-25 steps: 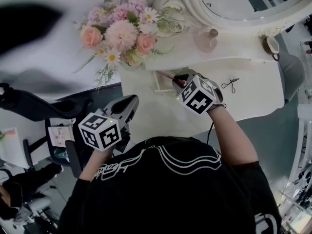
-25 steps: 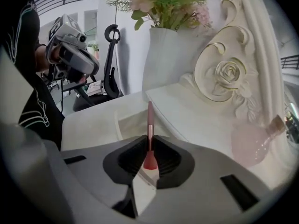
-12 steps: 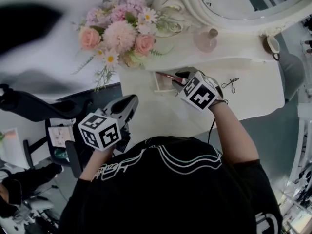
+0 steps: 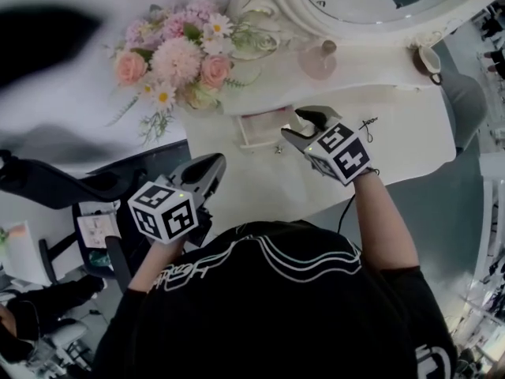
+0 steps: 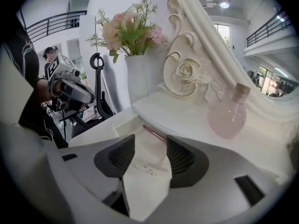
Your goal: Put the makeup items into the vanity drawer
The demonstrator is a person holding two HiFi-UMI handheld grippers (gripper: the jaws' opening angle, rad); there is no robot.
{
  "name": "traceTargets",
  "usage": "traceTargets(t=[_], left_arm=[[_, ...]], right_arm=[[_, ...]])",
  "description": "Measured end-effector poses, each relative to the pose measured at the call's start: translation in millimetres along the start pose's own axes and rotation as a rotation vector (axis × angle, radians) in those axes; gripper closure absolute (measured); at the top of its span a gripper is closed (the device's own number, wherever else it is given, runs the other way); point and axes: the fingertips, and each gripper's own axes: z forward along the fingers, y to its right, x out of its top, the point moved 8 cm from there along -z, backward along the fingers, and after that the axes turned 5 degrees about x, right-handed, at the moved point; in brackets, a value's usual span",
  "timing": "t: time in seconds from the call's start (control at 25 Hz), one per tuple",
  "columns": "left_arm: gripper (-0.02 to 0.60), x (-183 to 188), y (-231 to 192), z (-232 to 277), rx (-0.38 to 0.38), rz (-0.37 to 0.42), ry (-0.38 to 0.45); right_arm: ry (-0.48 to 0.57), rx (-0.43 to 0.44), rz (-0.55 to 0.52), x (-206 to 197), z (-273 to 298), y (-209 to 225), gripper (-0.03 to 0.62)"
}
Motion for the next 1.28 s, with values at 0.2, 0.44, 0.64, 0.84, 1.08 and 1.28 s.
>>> traceTargets(t=[0.2,0.44,0.64,0.84,1.08,1.28], left_arm=[[0.558,-1,12,10,-0.037,0.024,-0.017],[0.558,-3,23,27,-0.08,0.043,-0.046],[0.558,-4,33,37,-0.104,0.054,-0.062],[0.558,-3,38,47,-0.111,0.056,-0.067],[0.558,0,39,53,-0.1,0.052,-0.07],[0.558,1,37,56,-0.089,0.043,-0.07]], right_arm=[[0.015,-0.062,0.002,-17,-23,1,0.342],[0.016,-0.102,0.072,-48,-39,3,0.333],[-0.001,-0.145,0.123,-73,-45,8,0.333],[-0.013,-0.18,0.175,-94,-43,19,0.333],[-0.038,-0.203,0.209,-111,-29,34,0.333],[-0.06,-0.203,0.212,-117,-16,43,0.333]])
